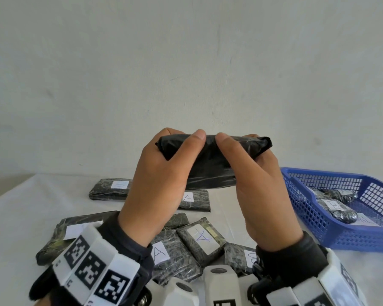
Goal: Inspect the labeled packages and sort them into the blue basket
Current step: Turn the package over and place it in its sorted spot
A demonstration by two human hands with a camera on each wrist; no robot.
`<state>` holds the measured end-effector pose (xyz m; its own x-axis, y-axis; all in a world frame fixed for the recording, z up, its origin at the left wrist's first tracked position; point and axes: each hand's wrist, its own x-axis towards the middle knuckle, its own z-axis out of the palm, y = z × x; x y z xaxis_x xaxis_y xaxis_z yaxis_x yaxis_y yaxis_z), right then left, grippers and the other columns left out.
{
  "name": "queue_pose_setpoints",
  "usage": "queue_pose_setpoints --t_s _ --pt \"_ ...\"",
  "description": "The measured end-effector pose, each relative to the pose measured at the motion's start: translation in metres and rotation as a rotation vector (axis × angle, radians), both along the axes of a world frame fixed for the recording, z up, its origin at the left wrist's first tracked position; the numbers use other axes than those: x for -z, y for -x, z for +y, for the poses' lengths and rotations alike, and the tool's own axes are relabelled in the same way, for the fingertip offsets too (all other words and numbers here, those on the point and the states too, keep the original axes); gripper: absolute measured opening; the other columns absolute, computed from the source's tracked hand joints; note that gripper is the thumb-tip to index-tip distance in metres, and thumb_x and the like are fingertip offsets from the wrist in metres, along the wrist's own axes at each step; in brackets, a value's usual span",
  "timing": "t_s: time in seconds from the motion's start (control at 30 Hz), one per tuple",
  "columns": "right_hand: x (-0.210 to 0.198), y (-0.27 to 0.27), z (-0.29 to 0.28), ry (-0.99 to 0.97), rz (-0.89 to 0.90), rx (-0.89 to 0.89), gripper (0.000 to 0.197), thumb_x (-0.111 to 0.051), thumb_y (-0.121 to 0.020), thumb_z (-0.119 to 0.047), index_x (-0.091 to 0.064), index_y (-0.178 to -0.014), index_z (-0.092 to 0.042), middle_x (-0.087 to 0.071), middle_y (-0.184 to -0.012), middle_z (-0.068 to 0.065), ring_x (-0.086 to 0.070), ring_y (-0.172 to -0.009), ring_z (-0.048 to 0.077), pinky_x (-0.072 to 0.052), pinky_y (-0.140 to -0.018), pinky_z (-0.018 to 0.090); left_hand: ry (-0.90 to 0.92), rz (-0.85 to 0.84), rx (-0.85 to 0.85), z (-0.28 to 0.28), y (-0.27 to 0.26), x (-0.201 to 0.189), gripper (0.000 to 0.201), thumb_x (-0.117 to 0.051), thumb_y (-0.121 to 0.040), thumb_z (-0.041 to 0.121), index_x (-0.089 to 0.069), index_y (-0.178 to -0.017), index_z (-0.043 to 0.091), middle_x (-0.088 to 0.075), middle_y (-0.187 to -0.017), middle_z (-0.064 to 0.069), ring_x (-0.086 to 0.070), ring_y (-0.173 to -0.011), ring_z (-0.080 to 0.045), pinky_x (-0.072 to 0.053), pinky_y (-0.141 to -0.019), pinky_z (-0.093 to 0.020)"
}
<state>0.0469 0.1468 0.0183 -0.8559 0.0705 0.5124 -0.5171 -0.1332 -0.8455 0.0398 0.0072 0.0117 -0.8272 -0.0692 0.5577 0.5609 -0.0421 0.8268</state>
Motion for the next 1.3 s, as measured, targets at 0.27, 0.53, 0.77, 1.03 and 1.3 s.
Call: queue_pose_setpoints --t_s 0.27,0.53,0.77,1.03,1.3 --pt "-0.003 0.002 0.012 -0.111 -0.029 0.108 0.037 -0.059 -0.100 -0.048 -0.069 -0.101 -0.013 -0.078 -0.093 -0.001 -0.075 -0.088 0.010 -0.060 -0.073 0.022 -0.041 -0.006 0.065 -0.002 0.006 0.002 0.050 -0.049 -0.100 0.042 -0.059 -0.117 -0.004 -0.064 -0.114 -0.026 -0.063 -0.110 -0.034 -0.055 -0.101 -0.043" --pt "-0.002 0.001 0.015 -0.205 -0.024 0.157 0.034 -0.035 -0.110 -0.045 -0.058 -0.093 -0.027 -0.065 -0.081 -0.030 -0.059 -0.075 -0.014 -0.046 -0.064 0.006 -0.028 -0.046 -0.053 -0.004 0.007 0.003 0.025 -0.041 -0.108 0.048 -0.063 -0.100 0.037 -0.066 -0.102 0.013 -0.062 -0.096 0.009 -0.049 -0.094 -0.016" --pt "-0.002 0.004 0.007 -0.181 0.018 0.148 0.038 -0.045 -0.108 -0.043 -0.061 -0.091 -0.013 -0.069 -0.081 -0.005 -0.067 -0.080 0.011 -0.058 -0.067 0.026 -0.050 -0.026 -0.110 -0.005 0.005 0.003 0.036 -0.040 -0.109 0.043 -0.062 -0.119 0.018 -0.063 -0.117 -0.004 -0.060 -0.111 -0.019 -0.044 -0.115 -0.048" --pt "0.002 0.004 0.002 -0.178 0.073 0.252 0.033 -0.068 -0.095 -0.049 -0.070 -0.089 -0.017 -0.077 -0.087 0.004 -0.076 -0.087 0.022 -0.062 -0.080 0.054 -0.023 -0.044 -0.033 0.004 0.003 0.004 0.034 -0.054 -0.104 0.043 -0.070 -0.112 0.013 -0.079 -0.105 -0.004 -0.075 -0.102 -0.019 -0.059 -0.096 -0.049" --pt "0.002 0.001 0.003 -0.210 0.065 0.237 0.029 -0.079 -0.088 -0.043 -0.074 -0.098 -0.016 -0.080 -0.090 -0.003 -0.078 -0.087 0.013 -0.065 -0.080 0.046 0.007 0.006 -0.051 0.007 -0.001 0.004 0.024 -0.057 -0.103 0.033 -0.069 -0.109 0.013 -0.078 -0.098 -0.002 -0.076 -0.096 -0.015 -0.061 -0.084 -0.034"
